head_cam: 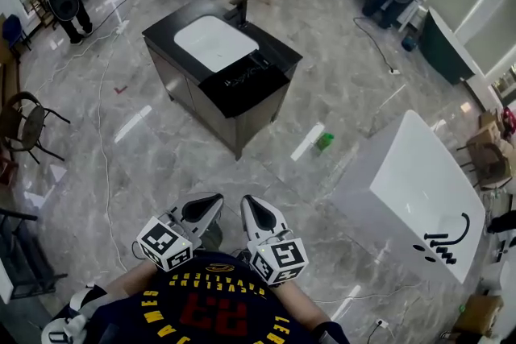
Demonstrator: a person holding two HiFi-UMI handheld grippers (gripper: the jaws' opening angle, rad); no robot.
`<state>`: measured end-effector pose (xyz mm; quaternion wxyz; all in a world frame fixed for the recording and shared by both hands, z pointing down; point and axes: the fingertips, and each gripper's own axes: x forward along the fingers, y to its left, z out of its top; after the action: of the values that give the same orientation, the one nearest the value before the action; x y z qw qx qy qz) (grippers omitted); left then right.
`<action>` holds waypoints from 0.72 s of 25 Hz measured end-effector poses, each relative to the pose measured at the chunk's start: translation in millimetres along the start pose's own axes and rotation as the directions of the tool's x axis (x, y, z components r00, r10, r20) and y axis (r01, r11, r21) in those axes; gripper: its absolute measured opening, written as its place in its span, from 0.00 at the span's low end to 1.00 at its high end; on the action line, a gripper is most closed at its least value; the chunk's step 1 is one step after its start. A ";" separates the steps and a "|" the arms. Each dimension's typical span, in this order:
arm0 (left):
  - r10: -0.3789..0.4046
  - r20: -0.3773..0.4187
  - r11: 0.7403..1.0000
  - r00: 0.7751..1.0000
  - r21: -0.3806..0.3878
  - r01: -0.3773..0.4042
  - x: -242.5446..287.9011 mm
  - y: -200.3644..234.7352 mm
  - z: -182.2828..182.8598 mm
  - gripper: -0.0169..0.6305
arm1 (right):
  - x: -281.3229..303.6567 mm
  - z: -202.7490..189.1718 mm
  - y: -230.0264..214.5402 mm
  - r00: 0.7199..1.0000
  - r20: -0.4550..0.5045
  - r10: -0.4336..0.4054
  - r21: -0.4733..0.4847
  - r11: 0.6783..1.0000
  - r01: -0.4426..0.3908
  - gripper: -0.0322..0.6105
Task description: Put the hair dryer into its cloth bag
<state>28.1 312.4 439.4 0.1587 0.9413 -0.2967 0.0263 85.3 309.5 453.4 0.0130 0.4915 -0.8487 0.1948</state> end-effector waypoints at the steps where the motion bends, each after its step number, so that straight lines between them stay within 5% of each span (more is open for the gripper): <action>1: -0.011 0.006 1.000 1.000 -0.003 0.011 5.7 9.7 5.6 0.03 | 9.8 4.9 -4.2 1.000 0.000 -0.010 -0.006 1.000 0.010 0.06; 10: -0.094 0.051 0.995 0.994 -0.021 0.095 52.0 105.3 53.1 0.03 | 103.5 41.8 -36.4 0.994 -0.019 -0.107 -0.052 0.993 0.106 0.06; 18: -0.111 0.047 0.990 0.993 -0.079 0.114 66.4 170.7 55.6 0.03 | 163.4 46.5 -46.0 0.990 -0.063 -0.128 -0.059 0.990 0.124 0.06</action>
<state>-16.5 126.3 444.6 0.1921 0.9496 -0.2472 -0.0149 47.3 137.7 459.9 0.0672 0.5370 -0.8200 0.1865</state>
